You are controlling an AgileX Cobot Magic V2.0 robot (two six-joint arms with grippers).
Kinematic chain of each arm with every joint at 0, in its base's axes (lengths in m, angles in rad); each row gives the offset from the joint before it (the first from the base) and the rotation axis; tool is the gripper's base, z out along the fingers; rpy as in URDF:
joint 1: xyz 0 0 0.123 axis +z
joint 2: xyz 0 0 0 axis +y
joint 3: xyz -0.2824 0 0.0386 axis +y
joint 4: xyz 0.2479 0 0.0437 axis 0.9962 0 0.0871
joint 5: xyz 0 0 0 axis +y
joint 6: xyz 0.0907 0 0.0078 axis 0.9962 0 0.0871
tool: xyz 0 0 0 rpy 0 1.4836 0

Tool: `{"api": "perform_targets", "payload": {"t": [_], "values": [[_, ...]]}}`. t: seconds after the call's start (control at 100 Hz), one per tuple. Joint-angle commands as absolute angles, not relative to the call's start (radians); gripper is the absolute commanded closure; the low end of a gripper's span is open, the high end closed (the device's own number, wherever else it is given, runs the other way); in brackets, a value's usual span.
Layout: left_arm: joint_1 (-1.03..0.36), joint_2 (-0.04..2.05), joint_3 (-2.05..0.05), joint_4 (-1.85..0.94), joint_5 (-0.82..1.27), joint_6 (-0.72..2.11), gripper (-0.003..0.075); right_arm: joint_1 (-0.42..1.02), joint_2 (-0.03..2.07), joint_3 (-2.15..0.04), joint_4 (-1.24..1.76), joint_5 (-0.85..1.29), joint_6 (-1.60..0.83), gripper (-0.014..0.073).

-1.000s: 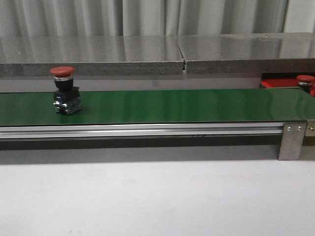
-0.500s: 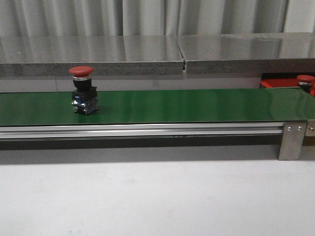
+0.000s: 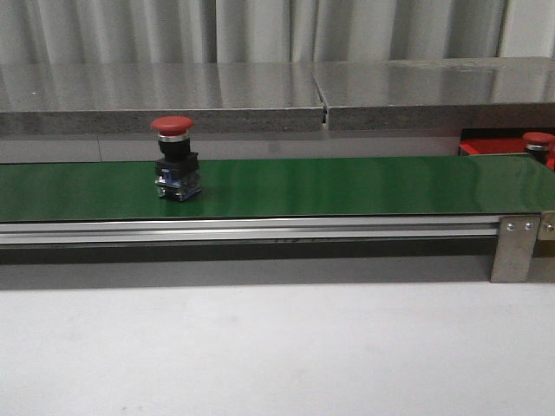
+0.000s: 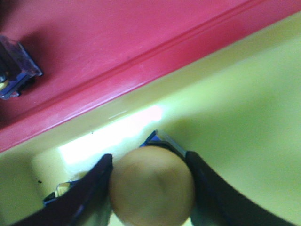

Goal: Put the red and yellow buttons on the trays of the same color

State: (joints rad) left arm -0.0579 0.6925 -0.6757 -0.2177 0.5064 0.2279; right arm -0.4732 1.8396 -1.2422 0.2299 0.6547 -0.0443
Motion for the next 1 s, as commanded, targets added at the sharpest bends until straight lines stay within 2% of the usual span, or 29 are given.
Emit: {"api": "perform_targets", "payload": {"t": [0.0,0.04,0.12,0.35,0.71,0.99], "values": [[-0.063,0.692,-0.703,-0.227,0.432,0.227,0.0739,-0.46,1.797,-1.268,0.248,0.622,-0.06,0.0094],[-0.063,0.692,-0.703,-0.227,0.432,0.227,0.0739,-0.458,1.796,-1.268,0.248,0.619,-0.06,0.0019],[-0.063,0.692,-0.703,-0.227,0.432,0.227,0.0739,-0.459,1.788,-1.268,0.248,0.61,-0.06,-0.0045],[-0.063,0.692,-0.703,-0.227,0.432,0.227,0.0739,-0.459,1.722,-1.268,0.22,0.599,-0.06,-0.004],[-0.063,0.692,-0.703,-0.227,0.432,0.227,0.0739,-0.449,1.509,-1.268,0.22,0.632,-0.09,-0.004],[-0.063,0.692,-0.703,-0.227,0.432,0.227,0.0739,-0.33,1.392,-1.273,0.22,0.686,-0.121,-0.004]]}}
